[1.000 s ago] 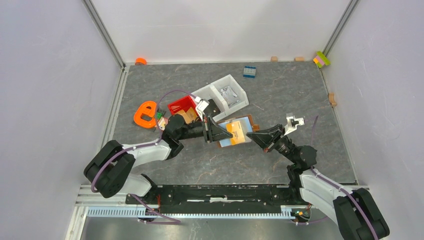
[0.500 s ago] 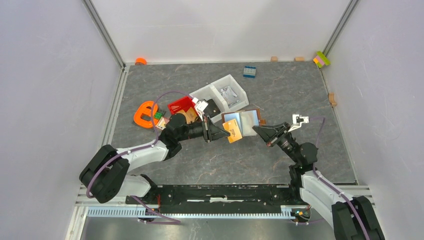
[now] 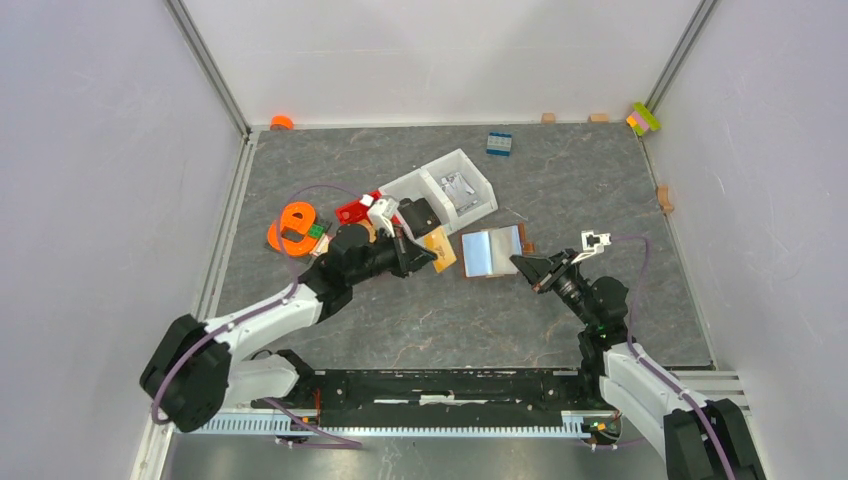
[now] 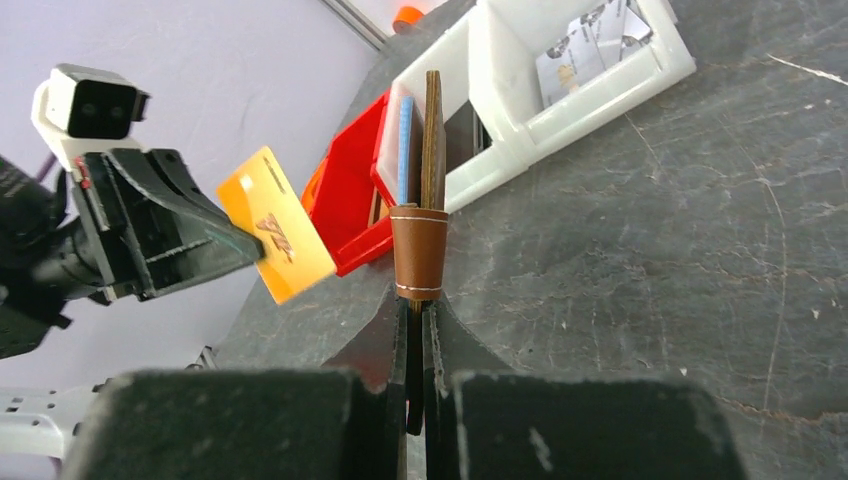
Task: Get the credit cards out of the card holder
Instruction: Place the credit card in the storage box.
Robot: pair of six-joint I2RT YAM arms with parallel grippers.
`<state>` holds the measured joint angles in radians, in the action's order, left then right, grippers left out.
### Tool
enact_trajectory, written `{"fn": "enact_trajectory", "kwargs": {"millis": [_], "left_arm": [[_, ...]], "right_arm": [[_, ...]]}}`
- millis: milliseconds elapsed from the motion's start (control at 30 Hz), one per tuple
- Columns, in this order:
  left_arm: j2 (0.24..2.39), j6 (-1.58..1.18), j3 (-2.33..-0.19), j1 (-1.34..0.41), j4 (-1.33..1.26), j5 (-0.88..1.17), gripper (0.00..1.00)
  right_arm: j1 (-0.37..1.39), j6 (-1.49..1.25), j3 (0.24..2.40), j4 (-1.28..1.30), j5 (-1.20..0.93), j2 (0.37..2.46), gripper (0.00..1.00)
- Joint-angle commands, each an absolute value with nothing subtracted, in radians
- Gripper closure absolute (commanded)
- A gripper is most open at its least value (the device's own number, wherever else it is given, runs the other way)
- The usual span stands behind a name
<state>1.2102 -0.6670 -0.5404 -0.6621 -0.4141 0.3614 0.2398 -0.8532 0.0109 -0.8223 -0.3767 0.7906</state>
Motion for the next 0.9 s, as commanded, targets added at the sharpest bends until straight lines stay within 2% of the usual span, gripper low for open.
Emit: {"fn": "enact_trajectory", "kwargs": {"millis": [0,167,267,667,867], "left_arm": [[1.1,-0.574,-0.583,-0.652,-0.213,0.028,0.98],[1.006,-0.605,-0.568,-0.647,-0.111,-0.259,0.98],[0.992,-0.619,-0.564,-0.644,-0.098,-0.342,0.98],[1.181,-0.578,-0.767,-0.548,0.084,-0.356,0.98],[1.315,-0.563,-0.875,-0.473,0.186,-0.244,0.98]], "right_arm": [[0.236,-0.819,0.025,-0.818,-0.348,0.782,1.0],[0.236,-0.818,0.025,-0.821,-0.351,0.787,1.0],[0.235,-0.816,0.025,-0.822,-0.348,0.785,1.0],[0.236,-0.809,0.026,-0.807,-0.343,0.767,1.0],[0.236,-0.807,0.03,-0.81,-0.347,0.786,1.0]]}}
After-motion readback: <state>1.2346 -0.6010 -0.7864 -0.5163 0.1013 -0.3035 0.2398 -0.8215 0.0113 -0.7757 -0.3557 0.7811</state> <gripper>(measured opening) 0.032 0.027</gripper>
